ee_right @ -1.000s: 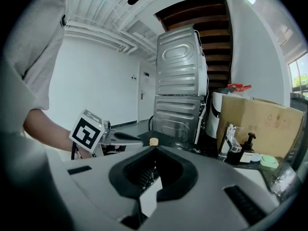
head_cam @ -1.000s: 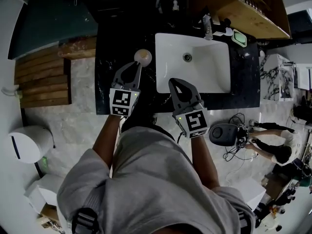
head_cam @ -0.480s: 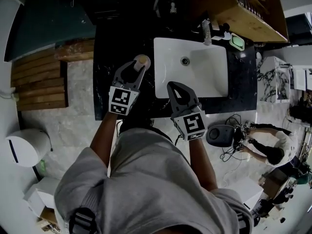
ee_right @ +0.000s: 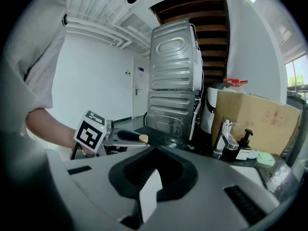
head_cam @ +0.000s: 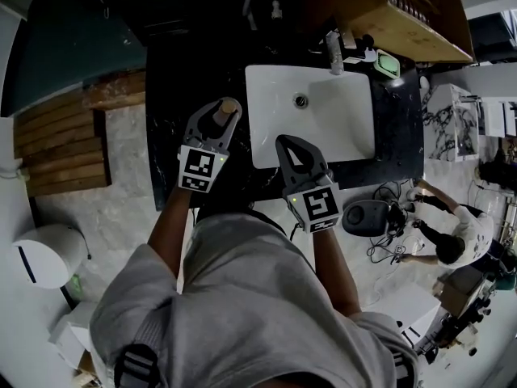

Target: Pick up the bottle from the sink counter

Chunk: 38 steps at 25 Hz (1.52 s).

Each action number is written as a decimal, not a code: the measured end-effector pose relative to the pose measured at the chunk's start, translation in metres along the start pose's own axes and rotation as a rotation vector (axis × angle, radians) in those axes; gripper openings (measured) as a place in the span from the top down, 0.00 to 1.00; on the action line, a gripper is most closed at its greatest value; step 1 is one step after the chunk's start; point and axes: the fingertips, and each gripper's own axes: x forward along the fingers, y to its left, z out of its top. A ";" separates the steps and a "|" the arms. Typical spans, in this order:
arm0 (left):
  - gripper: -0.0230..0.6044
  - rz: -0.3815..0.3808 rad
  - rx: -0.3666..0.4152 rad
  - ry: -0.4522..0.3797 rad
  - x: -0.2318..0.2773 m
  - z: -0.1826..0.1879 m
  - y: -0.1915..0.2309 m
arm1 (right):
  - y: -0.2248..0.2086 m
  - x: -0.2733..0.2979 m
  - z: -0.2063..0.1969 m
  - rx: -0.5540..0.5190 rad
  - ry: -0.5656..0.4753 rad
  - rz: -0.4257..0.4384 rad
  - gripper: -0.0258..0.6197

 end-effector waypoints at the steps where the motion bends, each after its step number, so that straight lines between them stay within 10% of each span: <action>1: 0.75 -0.005 0.003 0.001 0.002 0.000 0.000 | -0.002 0.001 0.000 0.003 0.001 -0.004 0.95; 38: 0.75 -0.045 0.083 0.052 0.035 0.008 0.000 | -0.028 0.012 -0.002 0.043 0.023 -0.085 0.95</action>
